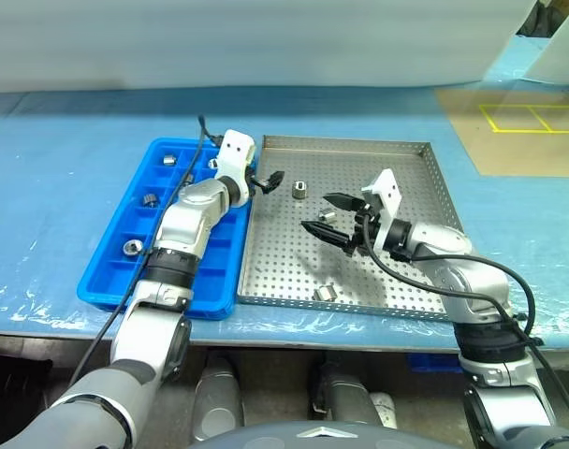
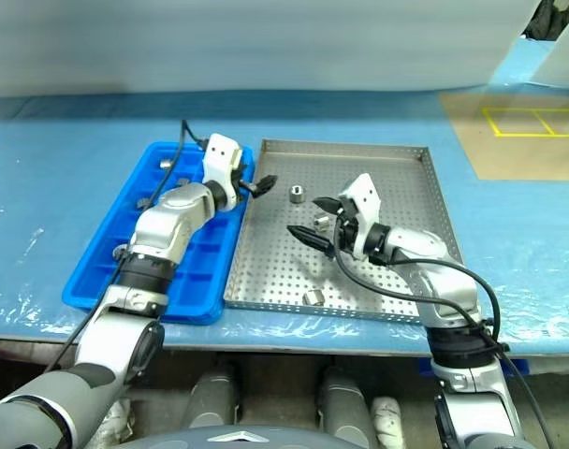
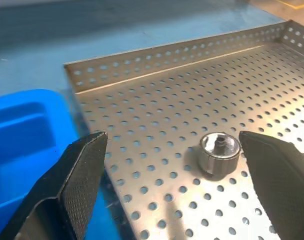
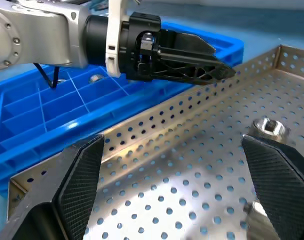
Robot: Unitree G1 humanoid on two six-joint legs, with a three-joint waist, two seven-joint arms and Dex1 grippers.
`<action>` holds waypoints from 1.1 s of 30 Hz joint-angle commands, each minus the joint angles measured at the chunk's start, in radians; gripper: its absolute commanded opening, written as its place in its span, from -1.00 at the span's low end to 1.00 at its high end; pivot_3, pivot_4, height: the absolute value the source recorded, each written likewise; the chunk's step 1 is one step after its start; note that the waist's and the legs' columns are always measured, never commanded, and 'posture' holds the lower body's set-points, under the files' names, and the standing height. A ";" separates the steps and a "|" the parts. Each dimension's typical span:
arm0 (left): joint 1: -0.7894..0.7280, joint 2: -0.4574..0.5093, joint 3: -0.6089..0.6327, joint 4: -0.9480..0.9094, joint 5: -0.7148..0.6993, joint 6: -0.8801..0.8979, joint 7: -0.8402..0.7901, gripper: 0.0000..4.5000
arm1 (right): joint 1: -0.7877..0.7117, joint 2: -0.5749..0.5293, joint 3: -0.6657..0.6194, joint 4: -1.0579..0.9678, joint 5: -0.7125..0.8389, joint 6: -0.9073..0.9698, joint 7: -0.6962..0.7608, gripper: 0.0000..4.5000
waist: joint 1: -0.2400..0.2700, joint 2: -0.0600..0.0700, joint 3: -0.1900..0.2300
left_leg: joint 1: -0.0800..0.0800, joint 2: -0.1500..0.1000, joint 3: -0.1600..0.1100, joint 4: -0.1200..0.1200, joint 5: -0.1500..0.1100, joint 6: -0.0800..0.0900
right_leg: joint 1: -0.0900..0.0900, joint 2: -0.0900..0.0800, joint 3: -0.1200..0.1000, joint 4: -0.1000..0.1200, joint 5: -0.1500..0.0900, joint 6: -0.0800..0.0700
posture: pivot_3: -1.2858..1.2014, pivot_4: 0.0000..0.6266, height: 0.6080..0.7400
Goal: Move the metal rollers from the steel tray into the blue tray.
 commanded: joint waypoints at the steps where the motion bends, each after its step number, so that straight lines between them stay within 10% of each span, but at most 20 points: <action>1: -0.110 -0.017 -0.011 0.156 0.025 -0.128 -0.024 0.97 | 0.016 -0.005 -0.030 -0.087 0.030 0.016 -0.040 1.00 | -0.008 0.000 0.000 | 0.000 0.000 0.000 0.000 0.000 0.000 | 0.000 0.000 0.000 0.000 0.000 0.000 | -0.18 -0.52 1.00; 27: -0.252 -0.095 -0.014 0.704 0.166 -0.354 0.040 0.97 | 0.140 -0.030 -0.060 -0.234 0.067 0.065 -0.178 1.00 | -0.048 0.000 0.000 | 0.003 -0.001 0.000 0.001 0.000 0.001 | 0.004 0.000 0.002 -0.002 0.001 0.002 | -0.29 -0.52 1.00; 33: -0.254 -0.097 0.010 0.711 0.161 -0.375 0.082 0.13 | 0.158 -0.035 -0.059 -0.248 0.069 0.063 -0.193 1.00 | -0.049 0.000 0.000 | 0.003 -0.001 0.000 0.001 -0.001 0.002 | 0.004 0.000 0.002 -0.002 0.001 0.002 | -0.30 -0.52 1.00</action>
